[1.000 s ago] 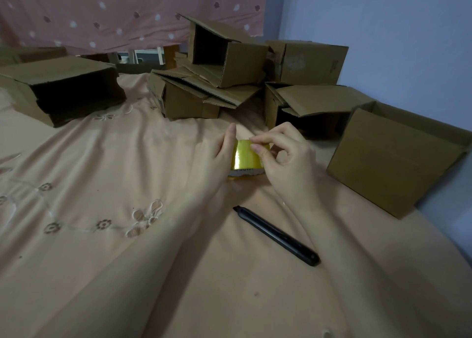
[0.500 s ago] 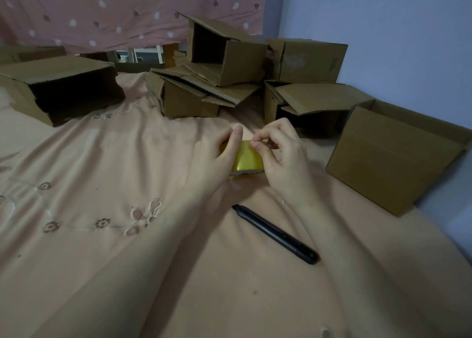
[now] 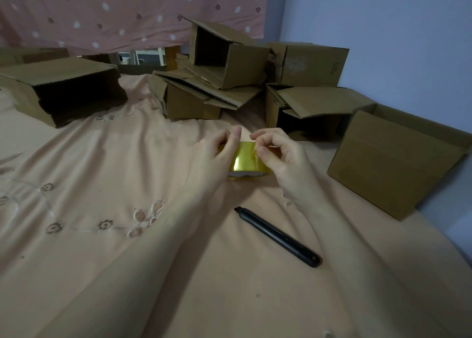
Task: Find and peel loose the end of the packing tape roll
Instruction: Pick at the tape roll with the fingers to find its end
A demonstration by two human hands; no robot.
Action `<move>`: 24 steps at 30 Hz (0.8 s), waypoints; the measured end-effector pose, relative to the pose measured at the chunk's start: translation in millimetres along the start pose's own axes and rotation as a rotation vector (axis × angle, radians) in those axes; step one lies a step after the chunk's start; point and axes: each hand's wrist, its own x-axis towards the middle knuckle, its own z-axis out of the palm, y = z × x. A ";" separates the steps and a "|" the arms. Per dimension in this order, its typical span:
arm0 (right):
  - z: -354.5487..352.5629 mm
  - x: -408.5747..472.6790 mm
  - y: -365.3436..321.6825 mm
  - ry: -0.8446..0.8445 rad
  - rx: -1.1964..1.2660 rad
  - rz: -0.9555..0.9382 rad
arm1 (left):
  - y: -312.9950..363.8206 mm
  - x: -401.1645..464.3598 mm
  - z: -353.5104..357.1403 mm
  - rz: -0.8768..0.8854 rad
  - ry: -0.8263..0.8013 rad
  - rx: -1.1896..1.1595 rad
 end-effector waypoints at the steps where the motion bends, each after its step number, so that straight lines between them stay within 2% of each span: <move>1: 0.2 -0.3 -1.0 0.007 0.024 0.010 | -1.0 0.7 -0.4 0.030 0.022 0.005; 6: 2.6 -1.3 -4.6 0.094 0.010 -0.006 | -1.7 2.5 -4.5 0.289 0.171 0.146; 11: 0.4 -0.6 -2.9 0.180 -0.026 0.033 | 6.0 -1.8 -5.2 0.354 0.087 0.203; 16: -1.2 -0.9 -3.6 0.195 0.005 0.045 | 2.8 -0.9 -6.2 0.409 -0.034 0.188; 19: -2.5 -0.5 -3.4 0.181 -0.006 0.041 | 1.4 -0.7 -3.2 0.336 -0.055 0.092; 24: -0.6 2.1 -2.6 0.195 0.047 0.047 | 0.6 0.8 -0.6 0.179 0.004 -0.020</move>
